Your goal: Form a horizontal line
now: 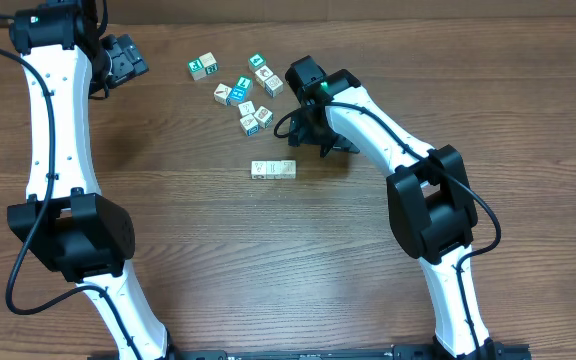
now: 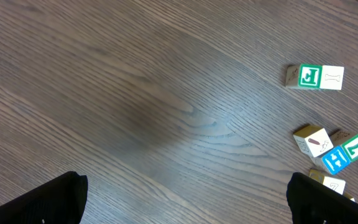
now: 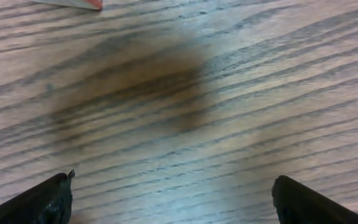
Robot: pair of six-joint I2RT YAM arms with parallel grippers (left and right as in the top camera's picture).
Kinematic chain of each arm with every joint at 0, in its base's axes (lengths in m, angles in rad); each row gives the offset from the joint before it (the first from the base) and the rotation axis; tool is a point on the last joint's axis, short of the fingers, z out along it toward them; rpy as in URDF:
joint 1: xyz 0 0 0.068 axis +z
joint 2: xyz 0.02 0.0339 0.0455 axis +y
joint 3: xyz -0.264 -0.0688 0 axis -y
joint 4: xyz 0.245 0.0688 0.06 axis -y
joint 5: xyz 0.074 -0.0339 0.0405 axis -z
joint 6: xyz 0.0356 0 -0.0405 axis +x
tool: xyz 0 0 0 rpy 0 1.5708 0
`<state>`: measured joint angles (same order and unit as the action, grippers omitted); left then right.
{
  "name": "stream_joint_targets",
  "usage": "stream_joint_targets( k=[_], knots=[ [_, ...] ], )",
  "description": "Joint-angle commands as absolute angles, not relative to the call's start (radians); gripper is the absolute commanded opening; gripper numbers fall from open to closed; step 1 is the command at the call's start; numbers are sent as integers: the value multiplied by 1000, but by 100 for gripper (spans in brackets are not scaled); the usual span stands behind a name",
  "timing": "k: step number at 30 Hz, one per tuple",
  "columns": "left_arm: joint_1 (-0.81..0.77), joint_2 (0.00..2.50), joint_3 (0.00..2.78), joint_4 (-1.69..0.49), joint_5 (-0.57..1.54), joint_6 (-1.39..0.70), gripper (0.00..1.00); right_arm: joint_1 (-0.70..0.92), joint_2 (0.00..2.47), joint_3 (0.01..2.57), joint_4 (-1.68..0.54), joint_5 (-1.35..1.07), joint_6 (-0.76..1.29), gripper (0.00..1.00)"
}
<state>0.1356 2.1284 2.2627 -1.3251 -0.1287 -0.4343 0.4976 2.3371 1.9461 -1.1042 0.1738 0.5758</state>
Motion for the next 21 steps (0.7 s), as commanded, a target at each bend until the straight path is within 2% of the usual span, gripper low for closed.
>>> stream_joint_targets(
  k=[1, 21],
  knots=[
    [137, 2119, 2276, -1328, -138, -415, 100, 503, 2336, 1942, -1094, 187, 577, 100],
    [137, 2119, 2276, -1328, -138, -415, 99, 503, 2336, 1942, -992, 186, 576, 100]
  ],
)
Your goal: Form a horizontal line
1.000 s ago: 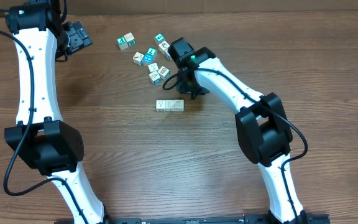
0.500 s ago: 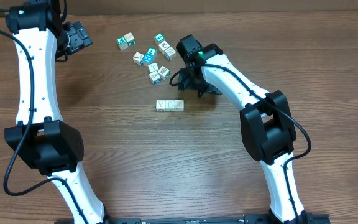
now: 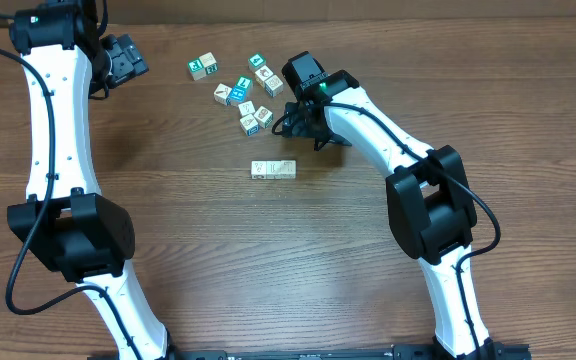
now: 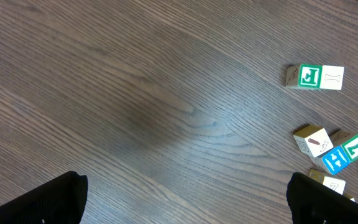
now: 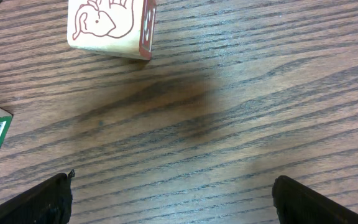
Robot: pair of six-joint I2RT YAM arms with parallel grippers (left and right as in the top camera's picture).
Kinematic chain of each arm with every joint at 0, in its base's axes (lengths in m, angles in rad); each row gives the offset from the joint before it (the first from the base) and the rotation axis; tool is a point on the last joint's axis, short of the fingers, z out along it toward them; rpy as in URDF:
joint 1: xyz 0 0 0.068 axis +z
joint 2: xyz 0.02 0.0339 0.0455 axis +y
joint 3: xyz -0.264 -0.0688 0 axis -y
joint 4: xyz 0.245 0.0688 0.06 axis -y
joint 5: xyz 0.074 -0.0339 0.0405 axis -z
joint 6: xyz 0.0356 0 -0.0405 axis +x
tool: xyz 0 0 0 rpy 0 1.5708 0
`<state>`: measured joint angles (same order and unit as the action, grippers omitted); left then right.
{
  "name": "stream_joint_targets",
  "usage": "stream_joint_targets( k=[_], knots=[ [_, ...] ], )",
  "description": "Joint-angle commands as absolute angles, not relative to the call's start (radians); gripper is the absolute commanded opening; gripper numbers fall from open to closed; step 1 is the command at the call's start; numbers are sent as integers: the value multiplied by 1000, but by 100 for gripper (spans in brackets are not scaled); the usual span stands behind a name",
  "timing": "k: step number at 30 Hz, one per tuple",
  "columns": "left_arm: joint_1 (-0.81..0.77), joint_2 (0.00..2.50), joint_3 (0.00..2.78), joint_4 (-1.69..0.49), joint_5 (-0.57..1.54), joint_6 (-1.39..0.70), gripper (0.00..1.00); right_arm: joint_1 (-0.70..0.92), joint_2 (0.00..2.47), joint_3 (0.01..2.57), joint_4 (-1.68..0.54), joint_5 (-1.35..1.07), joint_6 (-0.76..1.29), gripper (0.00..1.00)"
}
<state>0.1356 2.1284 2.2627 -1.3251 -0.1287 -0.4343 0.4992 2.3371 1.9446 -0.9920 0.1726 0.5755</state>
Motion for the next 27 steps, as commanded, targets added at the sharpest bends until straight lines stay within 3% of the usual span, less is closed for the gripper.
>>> stream_joint_targets(
  k=[1, 27],
  knots=[
    [137, 2119, 2276, -1328, -138, -415, 100, 503, 2336, 1942, -998, 187, 576, 100],
    [137, 2119, 2276, -1328, -138, -415, 99, 503, 2336, 1942, -1015, 186, 576, 100]
  ],
)
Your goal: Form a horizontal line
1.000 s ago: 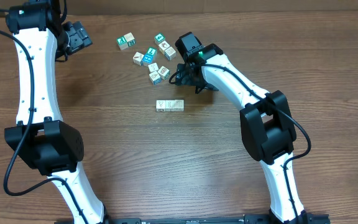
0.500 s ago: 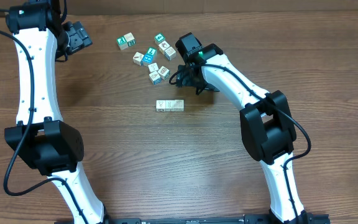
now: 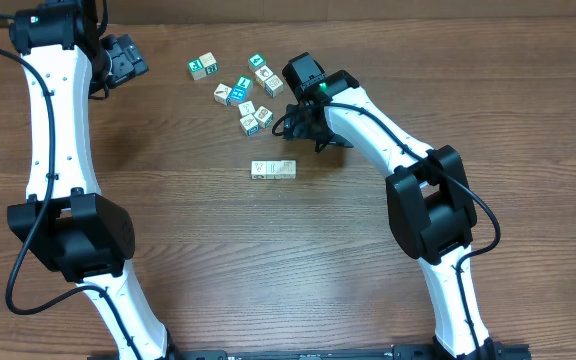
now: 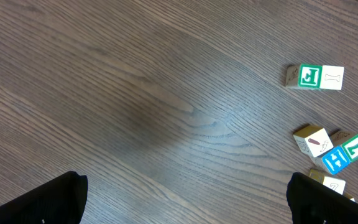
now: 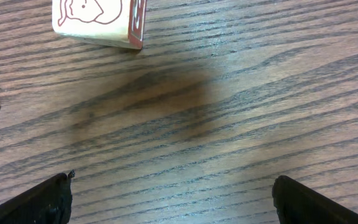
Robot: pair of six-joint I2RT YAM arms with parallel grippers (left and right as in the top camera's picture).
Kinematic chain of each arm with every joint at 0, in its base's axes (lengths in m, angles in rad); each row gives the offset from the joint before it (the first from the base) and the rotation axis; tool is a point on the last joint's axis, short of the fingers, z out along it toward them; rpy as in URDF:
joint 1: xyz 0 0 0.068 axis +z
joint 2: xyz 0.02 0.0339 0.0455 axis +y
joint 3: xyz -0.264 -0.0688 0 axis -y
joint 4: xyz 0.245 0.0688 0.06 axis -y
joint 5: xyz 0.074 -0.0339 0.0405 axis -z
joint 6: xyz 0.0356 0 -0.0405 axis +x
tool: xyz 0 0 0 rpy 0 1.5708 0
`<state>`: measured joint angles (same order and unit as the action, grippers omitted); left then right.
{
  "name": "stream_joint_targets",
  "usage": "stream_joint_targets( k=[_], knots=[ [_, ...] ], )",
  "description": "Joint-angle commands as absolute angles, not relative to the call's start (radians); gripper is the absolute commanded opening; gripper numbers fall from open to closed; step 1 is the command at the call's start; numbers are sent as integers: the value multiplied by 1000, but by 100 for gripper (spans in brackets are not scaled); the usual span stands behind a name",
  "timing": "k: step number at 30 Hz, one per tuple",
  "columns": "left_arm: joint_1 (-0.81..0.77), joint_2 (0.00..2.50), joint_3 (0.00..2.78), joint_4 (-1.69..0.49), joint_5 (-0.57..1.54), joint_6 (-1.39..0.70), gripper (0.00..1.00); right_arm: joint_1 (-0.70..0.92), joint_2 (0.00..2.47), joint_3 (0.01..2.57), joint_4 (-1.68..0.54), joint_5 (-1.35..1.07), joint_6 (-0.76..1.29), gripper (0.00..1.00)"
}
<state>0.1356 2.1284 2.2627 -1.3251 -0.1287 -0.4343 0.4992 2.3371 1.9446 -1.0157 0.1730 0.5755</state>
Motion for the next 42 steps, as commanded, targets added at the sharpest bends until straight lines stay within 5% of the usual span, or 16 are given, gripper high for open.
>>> stream_joint_targets(
  k=[1, 12, 24, 42],
  knots=[
    [137, 2119, 2276, -1328, -138, -415, 100, 503, 2336, 1942, -1015, 186, 576, 100],
    [137, 2119, 2276, -1328, -138, -415, 100, 503, 2336, 1967, -1001, 88, 437, 99],
    [137, 2119, 2276, -1328, -138, -415, 99, 499, 2336, 2556, -1155, 150, 228, 89],
    [137, 2119, 2276, -1328, -138, -415, 100, 497, 2535, 2465, -860, 118, -26, 86]
  ],
)
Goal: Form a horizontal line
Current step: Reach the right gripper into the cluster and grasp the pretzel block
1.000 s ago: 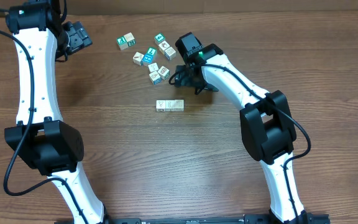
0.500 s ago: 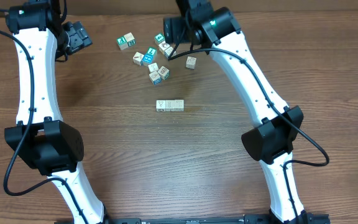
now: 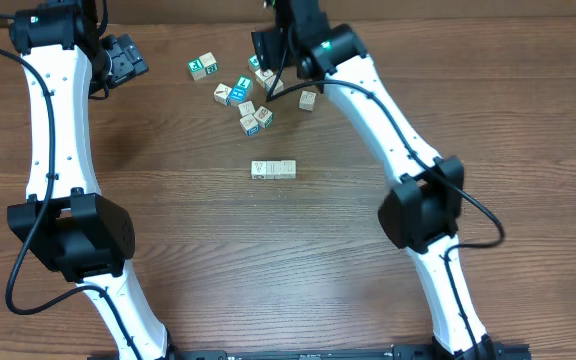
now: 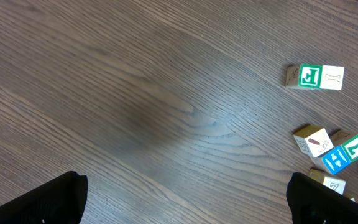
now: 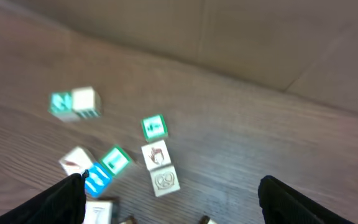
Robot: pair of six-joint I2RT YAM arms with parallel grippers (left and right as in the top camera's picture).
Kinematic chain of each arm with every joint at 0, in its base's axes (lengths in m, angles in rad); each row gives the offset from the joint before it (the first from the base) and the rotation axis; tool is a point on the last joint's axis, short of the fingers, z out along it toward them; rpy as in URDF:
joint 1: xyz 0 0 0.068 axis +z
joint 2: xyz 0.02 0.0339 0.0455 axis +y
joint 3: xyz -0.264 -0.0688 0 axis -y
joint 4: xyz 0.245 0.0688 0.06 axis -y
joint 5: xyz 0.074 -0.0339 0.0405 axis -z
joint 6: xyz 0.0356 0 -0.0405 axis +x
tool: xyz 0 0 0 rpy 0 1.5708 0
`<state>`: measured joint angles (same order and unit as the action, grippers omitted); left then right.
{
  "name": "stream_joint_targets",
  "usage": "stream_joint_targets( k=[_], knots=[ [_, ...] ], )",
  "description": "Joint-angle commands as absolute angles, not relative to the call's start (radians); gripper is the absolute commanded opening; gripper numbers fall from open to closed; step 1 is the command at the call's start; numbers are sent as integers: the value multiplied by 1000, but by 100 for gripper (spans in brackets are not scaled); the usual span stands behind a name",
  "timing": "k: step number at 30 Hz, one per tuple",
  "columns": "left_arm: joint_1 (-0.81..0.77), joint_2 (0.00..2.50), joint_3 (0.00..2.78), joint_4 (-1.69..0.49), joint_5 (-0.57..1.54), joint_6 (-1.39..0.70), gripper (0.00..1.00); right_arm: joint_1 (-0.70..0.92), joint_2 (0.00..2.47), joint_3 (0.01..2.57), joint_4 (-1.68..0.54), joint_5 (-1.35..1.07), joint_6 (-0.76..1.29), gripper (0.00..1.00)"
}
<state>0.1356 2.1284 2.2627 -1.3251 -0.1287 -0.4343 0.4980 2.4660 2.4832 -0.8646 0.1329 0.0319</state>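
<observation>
A short row of beige blocks (image 3: 273,169) lies side by side at mid-table. Behind it is a loose cluster of letter and picture blocks (image 3: 248,105), with one block (image 3: 308,100) apart on its right. My right gripper (image 3: 267,48) (image 5: 173,196) hangs open and high over the cluster's far side, holding nothing. Its blurred wrist view looks down on a pretzel block (image 5: 165,180), a green block (image 5: 154,126) and a blue block (image 5: 95,180). At the far left my left gripper (image 3: 131,62) (image 4: 188,199) is open and empty over bare wood.
A green-and-white pair of blocks (image 4: 314,76) (image 3: 204,66) lies left of the cluster. The table's back edge meets a tan wall (image 5: 247,37) just beyond the blocks. The left arm (image 3: 53,120) runs down the left side, the right arm (image 3: 388,130) down the right.
My right gripper was low over the wood right of the cluster; now it is high above the cluster's back. A block shows where the arm had covered. The left arm is unchanged.
My right gripper was open and low, just right of the row. It then stood closer to the cluster, an elephant block at its front, and stayed there. Now it is raised, still open and empty. The row and the left arm have stayed the same.
</observation>
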Motion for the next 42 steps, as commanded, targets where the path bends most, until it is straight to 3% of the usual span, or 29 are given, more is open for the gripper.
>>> stream_joint_targets(
  k=[1, 14, 18, 25, 29, 42],
  knots=[
    [137, 2119, 2276, -1328, -138, -415, 100, 497, 2555, 2464, -860, 118, -31, 86],
    [137, 2119, 2276, -1328, -138, -415, 100, 497, 2693, 2461, -825, 58, -33, 79],
    [137, 2119, 2276, -1328, -138, -415, 100, 497, 2693, 2461, -777, 58, -36, 72],
    [137, 2119, 2276, -1328, -138, -415, 100, 497, 2693, 2461, -760, 58, -35, 46],
    [137, 2119, 2276, -1328, -138, -415, 100, 497, 2694, 2461, -760, 58, -35, 39],
    [137, 2119, 2276, -1328, -138, -415, 100, 496, 2696, 2460, -737, 58, -35, 41]
  ],
)
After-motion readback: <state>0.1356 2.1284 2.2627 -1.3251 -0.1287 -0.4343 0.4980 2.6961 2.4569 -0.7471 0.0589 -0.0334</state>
